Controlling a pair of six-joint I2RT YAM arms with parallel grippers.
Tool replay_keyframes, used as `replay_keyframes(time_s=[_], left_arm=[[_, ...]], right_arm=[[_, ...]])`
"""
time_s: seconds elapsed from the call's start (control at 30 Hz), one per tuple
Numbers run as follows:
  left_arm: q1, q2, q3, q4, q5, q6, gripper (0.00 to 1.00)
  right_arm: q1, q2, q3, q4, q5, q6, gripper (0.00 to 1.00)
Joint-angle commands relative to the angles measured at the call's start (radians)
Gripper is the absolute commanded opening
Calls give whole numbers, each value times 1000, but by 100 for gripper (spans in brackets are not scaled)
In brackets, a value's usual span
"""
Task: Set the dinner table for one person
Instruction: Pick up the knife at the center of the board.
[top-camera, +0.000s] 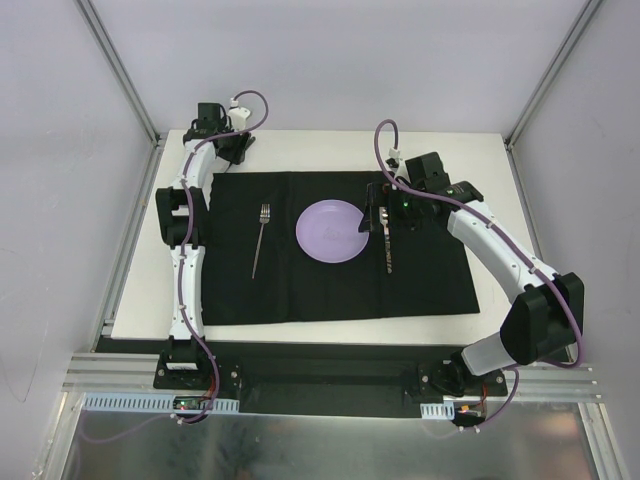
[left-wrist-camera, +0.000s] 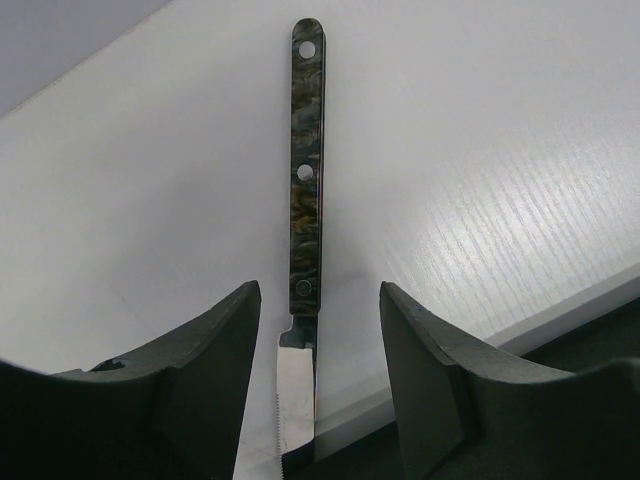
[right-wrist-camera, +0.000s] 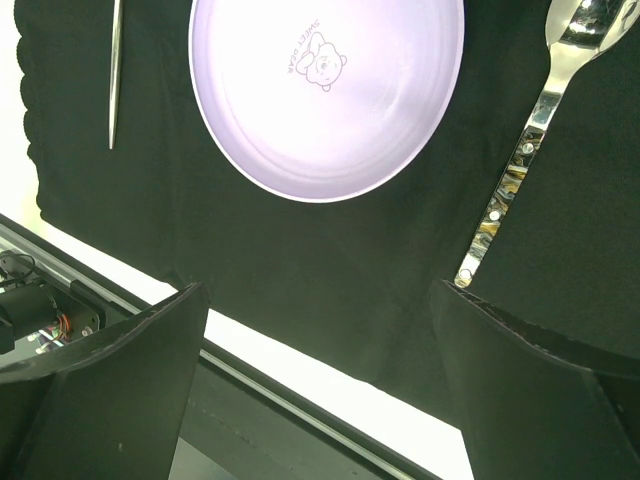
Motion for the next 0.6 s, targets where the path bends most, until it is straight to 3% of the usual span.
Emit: replay_keyframes(time_s=[0.0,0.13,0.27,0.47,0.57], left_arm=[[-2,-20,24,-18,3,-20,52],[-2,-16,34,-25,2,-24,52],[-5,-14,34,-30,-1,-15,45],[-10,-14,34,-36,-1,-3,23],[-12,-16,29,-38,0,-1,0]], right_arm=[[2,-21,42,-15,-6,0,96],[4,-27,42,-15,-4,0,96],[2,-30,40,-15,-3,-2,96],[2,-32,40,-15,-1,0,96],[2,-30,42,-15,-3,0,96]])
